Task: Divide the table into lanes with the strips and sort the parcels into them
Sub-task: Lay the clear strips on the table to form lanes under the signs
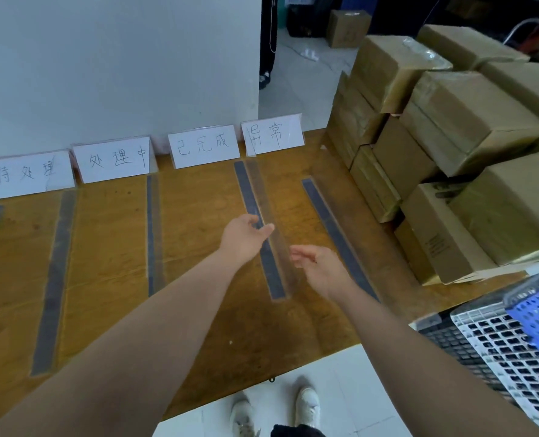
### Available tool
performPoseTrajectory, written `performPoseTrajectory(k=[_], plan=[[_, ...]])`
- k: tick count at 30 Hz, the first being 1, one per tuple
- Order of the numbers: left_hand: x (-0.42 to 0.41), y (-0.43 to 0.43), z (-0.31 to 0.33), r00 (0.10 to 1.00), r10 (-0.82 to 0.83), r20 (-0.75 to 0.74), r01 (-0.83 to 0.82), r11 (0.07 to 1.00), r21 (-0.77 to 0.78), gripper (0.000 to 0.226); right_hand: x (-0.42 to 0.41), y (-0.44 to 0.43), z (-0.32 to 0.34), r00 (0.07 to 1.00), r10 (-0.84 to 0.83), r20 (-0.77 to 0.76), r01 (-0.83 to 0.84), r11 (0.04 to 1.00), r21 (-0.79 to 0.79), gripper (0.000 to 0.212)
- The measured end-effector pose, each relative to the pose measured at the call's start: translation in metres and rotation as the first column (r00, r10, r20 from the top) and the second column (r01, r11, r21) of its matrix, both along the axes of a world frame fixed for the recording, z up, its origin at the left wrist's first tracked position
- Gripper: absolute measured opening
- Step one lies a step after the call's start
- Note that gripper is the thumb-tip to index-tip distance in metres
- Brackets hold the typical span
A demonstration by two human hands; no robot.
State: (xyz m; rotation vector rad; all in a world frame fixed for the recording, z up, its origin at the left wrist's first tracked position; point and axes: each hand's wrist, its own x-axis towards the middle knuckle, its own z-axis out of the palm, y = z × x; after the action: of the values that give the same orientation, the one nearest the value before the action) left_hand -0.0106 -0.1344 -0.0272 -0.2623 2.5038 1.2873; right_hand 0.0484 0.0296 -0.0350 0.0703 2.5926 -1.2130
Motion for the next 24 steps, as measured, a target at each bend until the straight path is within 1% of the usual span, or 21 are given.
performPoseTrajectory(k=[2,3,7,9,11,13,15,17,19,20,21,24], plan=[[-0.003,0.014,-0.005,0.996,0.019,0.084,-0.028,0.995,0.100,0.058,0.000,0.005,-0.001,0.999,0.041,0.014,-0.041,0.999,-0.029,0.036],[-0.004,0.020,-0.005,0.994,0.021,0.112,-0.035,0.992,0.125,0.057,-0.001,0.008,-0.001,0.998,0.058,0.020,-0.057,0.997,-0.045,0.036],[-0.013,0.037,-0.003,0.985,0.033,0.169,-0.054,0.991,0.122,0.055,-0.005,0.019,0.002,0.989,0.126,0.072,-0.121,0.990,-0.077,0.038],[-0.019,0.040,-0.005,0.980,0.042,0.192,-0.064,0.992,0.110,0.052,-0.008,0.027,0.003,0.986,0.155,0.065,-0.154,0.988,-0.021,0.038],[-0.022,0.041,-0.008,0.977,0.054,0.208,-0.076,0.992,0.103,0.046,-0.011,0.043,0.001,0.989,0.142,-0.029,-0.137,0.982,0.133,0.038],[-0.023,0.042,-0.010,0.979,0.044,0.199,-0.057,0.996,0.061,0.037,-0.013,0.063,0.001,0.987,0.076,-0.143,-0.035,0.962,0.271,0.041],[-0.022,0.045,-0.008,0.982,0.028,0.188,-0.028,1.000,0.002,0.025,-0.013,0.083,0.001,0.980,-0.045,-0.194,0.109,0.936,0.335,0.045],[-0.021,0.049,-0.007,0.982,0.010,0.188,-0.002,0.999,-0.045,0.014,-0.012,0.101,0.001,0.971,-0.135,-0.199,0.209,0.887,0.413,0.050],[-0.020,0.052,-0.007,0.983,-0.019,0.185,0.035,0.996,-0.087,0.012,-0.009,0.117,-0.005,0.962,-0.219,-0.164,0.272,0.829,0.489,0.055],[-0.020,0.054,-0.007,0.983,-0.033,0.180,0.053,0.993,-0.107,0.012,-0.007,0.124,-0.007,0.955,-0.266,-0.130,0.295,0.813,0.503,0.054],[-0.020,0.055,-0.007,0.983,-0.045,0.177,0.068,0.990,-0.127,0.013,-0.006,0.130,-0.010,0.947,-0.310,-0.087,0.310,0.808,0.501,0.048],[-0.019,0.055,-0.005,0.983,-0.070,0.171,0.100,0.980,-0.173,0.021,-0.002,0.140,-0.015,0.924,-0.382,0.014,0.326,0.806,0.494,0.016]])
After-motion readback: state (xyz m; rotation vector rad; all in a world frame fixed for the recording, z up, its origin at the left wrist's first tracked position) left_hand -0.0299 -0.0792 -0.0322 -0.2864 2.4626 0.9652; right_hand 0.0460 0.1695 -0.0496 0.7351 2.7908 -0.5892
